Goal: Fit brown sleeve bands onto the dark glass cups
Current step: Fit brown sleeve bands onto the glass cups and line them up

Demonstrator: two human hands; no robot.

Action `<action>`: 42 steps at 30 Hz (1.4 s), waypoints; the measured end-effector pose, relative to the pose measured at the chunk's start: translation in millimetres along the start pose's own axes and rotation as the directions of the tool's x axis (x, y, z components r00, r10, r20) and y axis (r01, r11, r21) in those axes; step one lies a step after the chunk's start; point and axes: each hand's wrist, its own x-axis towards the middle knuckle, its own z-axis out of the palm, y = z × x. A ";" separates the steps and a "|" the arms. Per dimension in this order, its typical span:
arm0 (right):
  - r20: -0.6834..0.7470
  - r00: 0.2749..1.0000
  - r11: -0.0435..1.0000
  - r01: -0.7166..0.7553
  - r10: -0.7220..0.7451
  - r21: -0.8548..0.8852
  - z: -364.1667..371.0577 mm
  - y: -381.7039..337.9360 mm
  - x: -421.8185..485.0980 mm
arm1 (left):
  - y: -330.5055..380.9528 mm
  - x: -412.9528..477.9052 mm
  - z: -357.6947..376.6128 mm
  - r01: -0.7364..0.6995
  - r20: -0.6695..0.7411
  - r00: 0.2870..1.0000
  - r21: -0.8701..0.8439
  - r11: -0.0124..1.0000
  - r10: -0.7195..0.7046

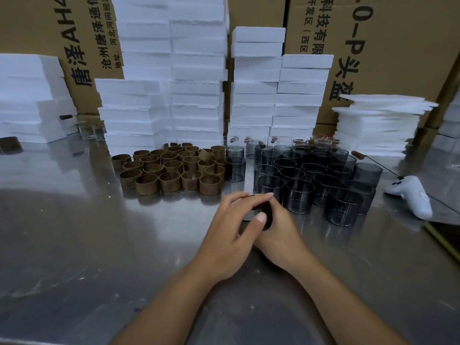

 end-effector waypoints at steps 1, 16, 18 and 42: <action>-0.010 1.000 1.000 -0.004 0.004 0.011 0.6 0.8 1.1 | 0.4 -0.2 0.3 -0.008 0.003 1.000 0.001 1.000 0.008; -0.253 0.963 0.993 -0.072 0.092 0.090 -7.1 4.0 6.9 | -2.8 -0.9 1.2 -0.016 -0.086 0.996 0.055 0.998 0.021; -0.260 0.960 0.992 -0.077 0.102 0.104 -7.1 2.4 6.0 | -4.3 -0.6 1.1 0.028 -0.097 0.995 0.086 0.996 -0.020; -0.087 0.996 0.998 0.005 0.000 0.055 0.5 -4.7 0.0 | -6.4 1.5 0.7 0.122 -0.036 0.992 0.010 0.993 -0.121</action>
